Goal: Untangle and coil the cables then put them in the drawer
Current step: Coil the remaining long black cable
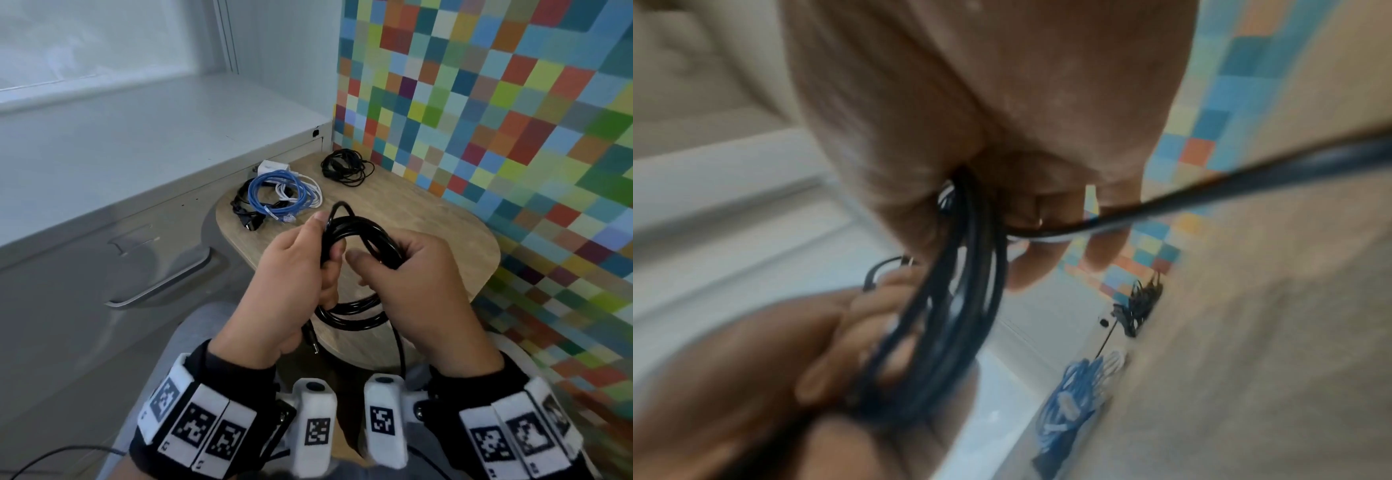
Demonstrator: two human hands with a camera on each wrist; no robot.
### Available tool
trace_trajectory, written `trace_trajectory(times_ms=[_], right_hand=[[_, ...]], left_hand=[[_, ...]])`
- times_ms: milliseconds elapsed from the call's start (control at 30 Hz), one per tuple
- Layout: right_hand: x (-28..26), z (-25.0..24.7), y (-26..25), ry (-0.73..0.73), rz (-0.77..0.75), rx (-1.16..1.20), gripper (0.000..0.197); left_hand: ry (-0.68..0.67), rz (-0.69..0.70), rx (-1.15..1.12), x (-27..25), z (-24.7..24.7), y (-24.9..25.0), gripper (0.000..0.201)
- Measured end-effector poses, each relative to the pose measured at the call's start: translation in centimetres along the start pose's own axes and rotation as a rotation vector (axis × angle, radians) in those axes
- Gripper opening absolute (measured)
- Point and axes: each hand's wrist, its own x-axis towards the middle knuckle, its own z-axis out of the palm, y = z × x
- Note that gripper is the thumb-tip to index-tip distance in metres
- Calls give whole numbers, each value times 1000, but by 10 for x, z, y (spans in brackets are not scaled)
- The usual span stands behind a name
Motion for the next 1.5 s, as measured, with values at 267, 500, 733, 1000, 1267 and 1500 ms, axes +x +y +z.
trace_trajectory(times_ms=[267, 500, 733, 1000, 1267, 1500], right_hand=[[-6, 6, -2, 269, -332, -341, 37], [-4, 0, -10, 174, -185, -172, 42], [-1, -15, -18, 56, -68, 172, 24], [-4, -16, -20, -55, 72, 405, 24], [-3, -20, -24, -187, 56, 489, 74], [-3, -37, -17, -378, -1, 476, 115]], left_hand=[[92, 9, -28, -1, -1, 2, 52], [189, 107, 33, -12, 10, 7, 50], [153, 229, 44, -17, 9, 11, 50], [113, 259, 80, -17, 7, 10, 51], [113, 137, -1, -16, 15, 2, 52], [86, 67, -63, -15, 11, 2, 56]])
